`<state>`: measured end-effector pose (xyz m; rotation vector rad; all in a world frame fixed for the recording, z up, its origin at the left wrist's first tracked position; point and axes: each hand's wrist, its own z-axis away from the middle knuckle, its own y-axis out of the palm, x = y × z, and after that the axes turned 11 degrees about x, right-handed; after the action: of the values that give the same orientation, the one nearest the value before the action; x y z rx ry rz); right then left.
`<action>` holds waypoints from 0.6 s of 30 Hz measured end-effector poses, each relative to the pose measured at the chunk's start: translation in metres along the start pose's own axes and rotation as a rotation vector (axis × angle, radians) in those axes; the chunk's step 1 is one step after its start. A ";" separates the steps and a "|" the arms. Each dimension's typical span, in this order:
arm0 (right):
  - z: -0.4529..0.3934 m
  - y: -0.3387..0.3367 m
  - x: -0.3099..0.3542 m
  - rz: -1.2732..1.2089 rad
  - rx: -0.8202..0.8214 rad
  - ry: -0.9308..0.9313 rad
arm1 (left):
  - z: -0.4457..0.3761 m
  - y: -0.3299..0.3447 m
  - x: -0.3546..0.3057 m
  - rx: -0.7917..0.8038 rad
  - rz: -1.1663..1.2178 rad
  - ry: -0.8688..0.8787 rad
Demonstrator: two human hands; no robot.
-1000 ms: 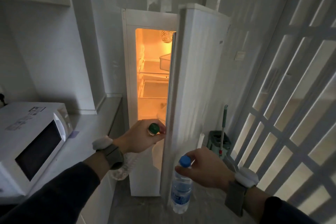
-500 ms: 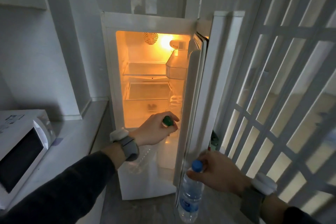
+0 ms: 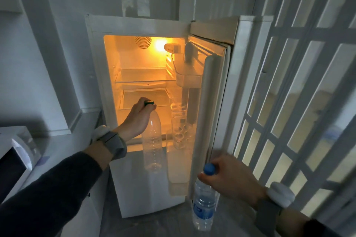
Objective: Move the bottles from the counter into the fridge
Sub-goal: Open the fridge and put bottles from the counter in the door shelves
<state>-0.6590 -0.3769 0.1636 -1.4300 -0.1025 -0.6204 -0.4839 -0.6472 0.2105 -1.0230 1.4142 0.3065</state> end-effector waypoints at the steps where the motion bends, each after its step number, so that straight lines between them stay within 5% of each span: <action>1: -0.001 0.001 0.002 -0.004 -0.004 0.006 | 0.000 0.002 0.004 0.007 -0.011 -0.018; 18: -0.036 0.038 0.014 -0.093 0.007 0.078 | -0.002 0.083 0.094 0.163 -0.314 -0.049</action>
<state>-0.6405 -0.4147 0.1299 -1.3982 -0.1097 -0.7509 -0.5260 -0.6379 0.0927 -1.0760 1.1919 -0.0134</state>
